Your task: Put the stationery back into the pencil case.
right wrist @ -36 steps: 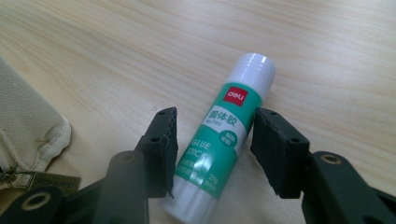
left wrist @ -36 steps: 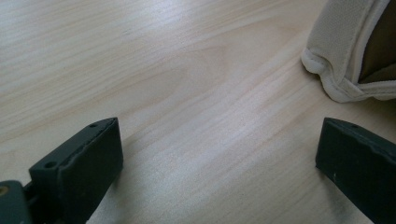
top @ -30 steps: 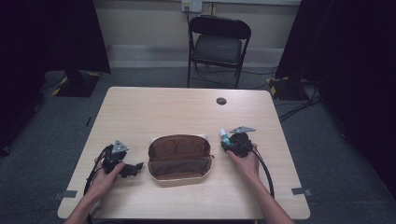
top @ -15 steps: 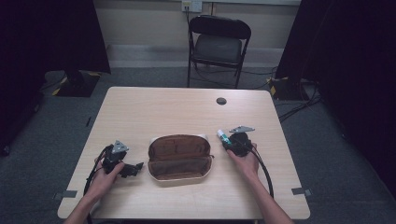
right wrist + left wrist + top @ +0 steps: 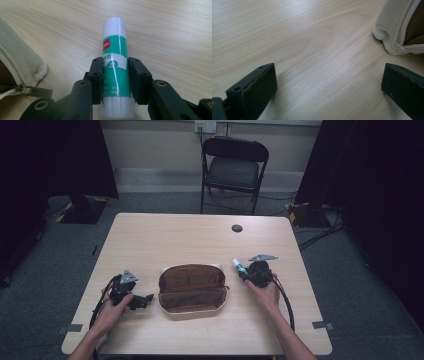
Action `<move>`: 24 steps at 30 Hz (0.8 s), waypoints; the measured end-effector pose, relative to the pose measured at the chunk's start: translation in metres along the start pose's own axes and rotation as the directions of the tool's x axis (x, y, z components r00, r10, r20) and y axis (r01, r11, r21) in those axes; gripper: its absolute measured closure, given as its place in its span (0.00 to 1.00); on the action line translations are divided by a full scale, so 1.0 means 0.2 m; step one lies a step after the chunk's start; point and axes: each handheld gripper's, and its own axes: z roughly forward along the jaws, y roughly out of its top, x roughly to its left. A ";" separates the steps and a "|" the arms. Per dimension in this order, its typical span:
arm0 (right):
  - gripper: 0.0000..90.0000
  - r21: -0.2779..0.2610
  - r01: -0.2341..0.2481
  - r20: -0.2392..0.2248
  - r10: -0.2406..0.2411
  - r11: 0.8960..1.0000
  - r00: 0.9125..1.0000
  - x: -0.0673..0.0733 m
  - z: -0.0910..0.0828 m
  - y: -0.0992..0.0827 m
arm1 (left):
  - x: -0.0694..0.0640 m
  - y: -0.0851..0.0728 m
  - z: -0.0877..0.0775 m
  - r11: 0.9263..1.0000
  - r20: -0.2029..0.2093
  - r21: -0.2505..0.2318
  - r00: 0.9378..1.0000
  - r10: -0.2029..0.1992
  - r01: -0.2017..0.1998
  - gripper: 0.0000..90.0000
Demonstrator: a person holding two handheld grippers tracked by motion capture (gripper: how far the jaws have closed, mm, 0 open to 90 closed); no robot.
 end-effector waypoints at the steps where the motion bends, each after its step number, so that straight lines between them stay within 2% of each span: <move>1: 0.74 -0.001 -0.004 -0.006 0.004 1.000 1.000 0.00 0.00 0.00 | 0.00 0.00 0.00 1.000 0.003 -0.002 1.000 -0.007 0.007 0.00; 8: 0.74 -0.027 -0.024 -0.019 0.024 0.999 1.000 0.00 -0.04 0.01 | 0.00 0.00 0.00 1.000 0.000 0.001 1.000 0.002 -0.002 0.00; 17: 0.74 -0.074 -0.021 -0.056 0.017 0.997 0.998 0.02 -0.12 0.04 | 0.00 0.00 0.00 1.000 0.003 0.001 1.000 0.001 -0.001 0.00; 24: 0.74 -0.093 -0.024 -0.067 0.018 0.995 0.998 0.03 -0.17 0.05 | 0.00 0.00 0.00 1.000 0.004 0.001 1.000 0.004 -0.004 0.00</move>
